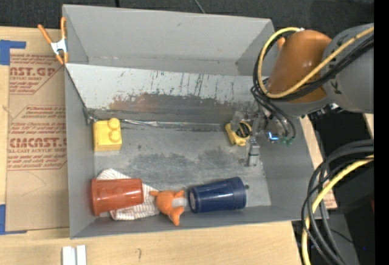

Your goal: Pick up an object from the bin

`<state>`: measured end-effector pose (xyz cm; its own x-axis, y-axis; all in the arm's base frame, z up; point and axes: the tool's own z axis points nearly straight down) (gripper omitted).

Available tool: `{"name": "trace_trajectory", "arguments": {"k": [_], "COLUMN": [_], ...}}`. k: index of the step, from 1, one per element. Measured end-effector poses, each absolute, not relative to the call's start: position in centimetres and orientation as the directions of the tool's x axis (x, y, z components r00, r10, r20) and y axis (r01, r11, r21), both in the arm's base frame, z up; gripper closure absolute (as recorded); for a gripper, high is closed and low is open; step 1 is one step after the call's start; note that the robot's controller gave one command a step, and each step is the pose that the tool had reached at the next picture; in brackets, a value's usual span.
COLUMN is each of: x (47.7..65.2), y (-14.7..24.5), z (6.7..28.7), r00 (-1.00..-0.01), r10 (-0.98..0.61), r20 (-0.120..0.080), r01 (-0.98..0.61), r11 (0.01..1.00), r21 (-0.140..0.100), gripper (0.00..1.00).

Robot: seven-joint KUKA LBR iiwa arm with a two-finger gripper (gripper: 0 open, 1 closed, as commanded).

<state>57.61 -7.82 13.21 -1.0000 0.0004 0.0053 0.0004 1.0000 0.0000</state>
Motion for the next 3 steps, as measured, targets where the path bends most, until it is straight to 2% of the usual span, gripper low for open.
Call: {"name": "trace_trajectory", "arguments": {"k": [1, 2, 3], "x": [57.8, 54.4, 52.4], "y": [-7.8, -6.7, -5.4], "z": [13.7, 12.5, 9.6], "r00": [-1.0, -0.997, -0.961], "r10": [0.0, -0.08, -0.277], "r20": [-0.001, -0.004, -0.009], "r01": [0.0, -0.08, -0.276], "r11": [1.0, 0.997, 0.961], "r21": [-0.001, -0.001, -0.004], "gripper": [0.0, 0.0, 0.0]}}
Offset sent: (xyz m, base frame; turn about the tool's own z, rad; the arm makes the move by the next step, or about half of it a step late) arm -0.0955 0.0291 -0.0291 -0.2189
